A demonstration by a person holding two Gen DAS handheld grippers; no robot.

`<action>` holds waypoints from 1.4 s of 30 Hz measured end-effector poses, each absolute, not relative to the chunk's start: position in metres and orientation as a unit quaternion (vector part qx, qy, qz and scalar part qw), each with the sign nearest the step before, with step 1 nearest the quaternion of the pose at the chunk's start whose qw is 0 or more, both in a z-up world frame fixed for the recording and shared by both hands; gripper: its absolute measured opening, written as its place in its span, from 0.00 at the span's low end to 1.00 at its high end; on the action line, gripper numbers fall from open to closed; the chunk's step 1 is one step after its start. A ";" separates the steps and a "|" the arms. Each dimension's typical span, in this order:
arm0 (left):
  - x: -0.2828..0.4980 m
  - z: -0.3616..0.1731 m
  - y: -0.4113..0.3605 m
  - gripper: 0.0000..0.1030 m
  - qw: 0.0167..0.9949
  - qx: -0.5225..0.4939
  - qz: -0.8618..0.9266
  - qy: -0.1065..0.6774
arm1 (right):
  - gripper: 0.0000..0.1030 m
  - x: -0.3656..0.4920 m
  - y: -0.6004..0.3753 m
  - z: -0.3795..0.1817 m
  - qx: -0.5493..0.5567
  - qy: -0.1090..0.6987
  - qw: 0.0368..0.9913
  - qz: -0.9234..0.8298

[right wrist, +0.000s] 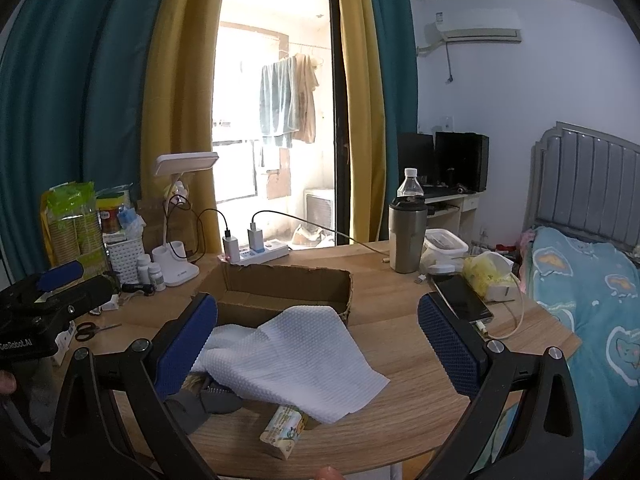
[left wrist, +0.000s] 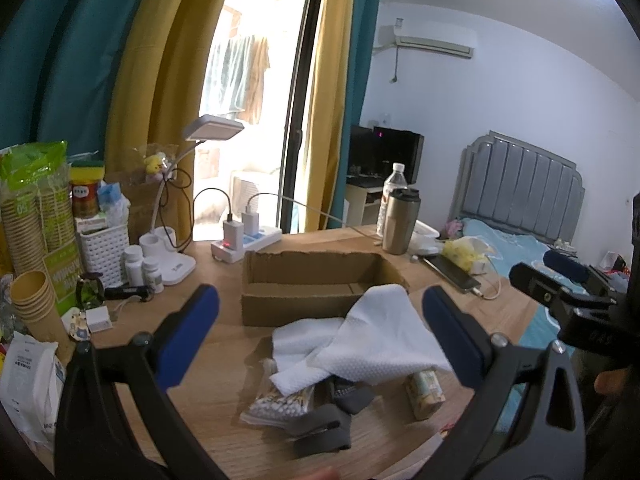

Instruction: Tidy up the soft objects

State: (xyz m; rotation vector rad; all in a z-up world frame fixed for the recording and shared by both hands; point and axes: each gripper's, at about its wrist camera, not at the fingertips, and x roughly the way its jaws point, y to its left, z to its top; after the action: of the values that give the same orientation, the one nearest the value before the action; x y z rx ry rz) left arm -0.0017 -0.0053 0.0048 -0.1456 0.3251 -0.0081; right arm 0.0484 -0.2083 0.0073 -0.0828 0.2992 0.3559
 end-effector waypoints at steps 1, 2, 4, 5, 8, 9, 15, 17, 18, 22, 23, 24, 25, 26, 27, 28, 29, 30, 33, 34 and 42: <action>-0.001 0.005 -0.005 1.00 0.984 -0.073 -0.004 0.162 | 1.00 0.049 -0.207 0.008 -0.042 0.148 0.972 0.176; -0.001 0.005 -0.005 1.00 0.984 -0.073 -0.004 0.162 | 1.00 0.048 -0.207 0.007 -0.042 0.148 0.972 0.177; -0.002 0.005 -0.005 1.00 0.984 -0.073 -0.003 0.162 | 1.00 0.048 -0.206 0.007 -0.043 0.149 0.972 0.178; -0.002 0.005 -0.005 1.00 0.984 -0.073 -0.003 0.162 | 1.00 0.049 -0.205 0.008 -0.043 0.149 0.972 0.178; -0.002 0.005 -0.006 1.00 0.984 -0.073 -0.003 0.162 | 1.00 0.048 -0.206 0.008 -0.044 0.150 0.971 0.179; -0.002 0.005 -0.006 1.00 0.984 -0.073 -0.004 0.162 | 1.00 0.048 -0.205 0.009 -0.044 0.150 0.971 0.178; -0.003 0.003 -0.006 1.00 0.984 -0.073 -0.005 0.162 | 1.00 0.048 -0.205 0.008 -0.044 0.151 0.971 0.179; -0.003 0.003 -0.007 1.00 0.984 -0.072 -0.005 0.162 | 1.00 0.047 -0.205 0.008 -0.045 0.150 0.971 0.180; -0.003 0.003 -0.007 1.00 0.984 -0.072 -0.005 0.162 | 1.00 0.047 -0.205 0.008 -0.045 0.150 0.971 0.180; -0.003 0.002 -0.006 1.00 0.984 -0.072 -0.005 0.162 | 1.00 0.047 -0.205 0.008 -0.044 0.151 0.971 0.179; -0.003 0.002 -0.006 1.00 0.984 -0.072 -0.005 0.162 | 1.00 0.047 -0.205 0.009 -0.044 0.151 0.971 0.180; -0.003 0.002 -0.006 1.00 0.984 -0.073 -0.005 0.162 | 1.00 0.047 -0.204 0.009 -0.045 0.151 0.971 0.180; -0.003 0.002 -0.006 1.00 0.984 -0.073 -0.005 0.162 | 1.00 0.047 -0.204 0.009 -0.045 0.151 0.971 0.180; -0.003 0.002 -0.006 1.00 0.984 -0.073 -0.005 0.162 | 1.00 0.047 -0.204 0.009 -0.045 0.151 0.971 0.180; -0.003 0.002 -0.006 1.00 0.984 -0.073 -0.005 0.162 | 1.00 0.047 -0.204 0.009 -0.044 0.151 0.971 0.180; -0.003 0.002 -0.006 1.00 0.984 -0.073 -0.005 0.162 | 1.00 0.047 -0.204 0.009 -0.043 0.152 0.970 0.182; -0.002 0.002 -0.006 1.00 0.984 -0.073 -0.005 0.162 | 1.00 0.046 -0.204 0.008 -0.041 0.153 0.970 0.183; -0.003 0.002 -0.006 1.00 0.984 -0.073 -0.005 0.162 | 1.00 0.045 -0.204 0.008 -0.041 0.153 0.970 0.184; -0.003 0.002 -0.006 1.00 0.984 -0.073 -0.005 0.163 | 1.00 0.045 -0.203 0.008 -0.042 0.153 0.970 0.184; -0.003 0.002 -0.005 1.00 0.984 -0.072 -0.005 0.163 | 1.00 0.045 -0.203 0.008 -0.042 0.153 0.970 0.184; -0.003 0.000 -0.005 1.00 0.984 -0.074 -0.005 0.163 | 1.00 0.044 -0.202 0.008 -0.042 0.154 0.970 0.184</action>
State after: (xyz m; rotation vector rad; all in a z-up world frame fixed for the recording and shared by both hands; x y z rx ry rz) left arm -0.0030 -0.0046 0.0004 -0.1481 0.3269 -0.0100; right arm 0.0442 -0.2020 0.0085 -0.0857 0.3113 0.3718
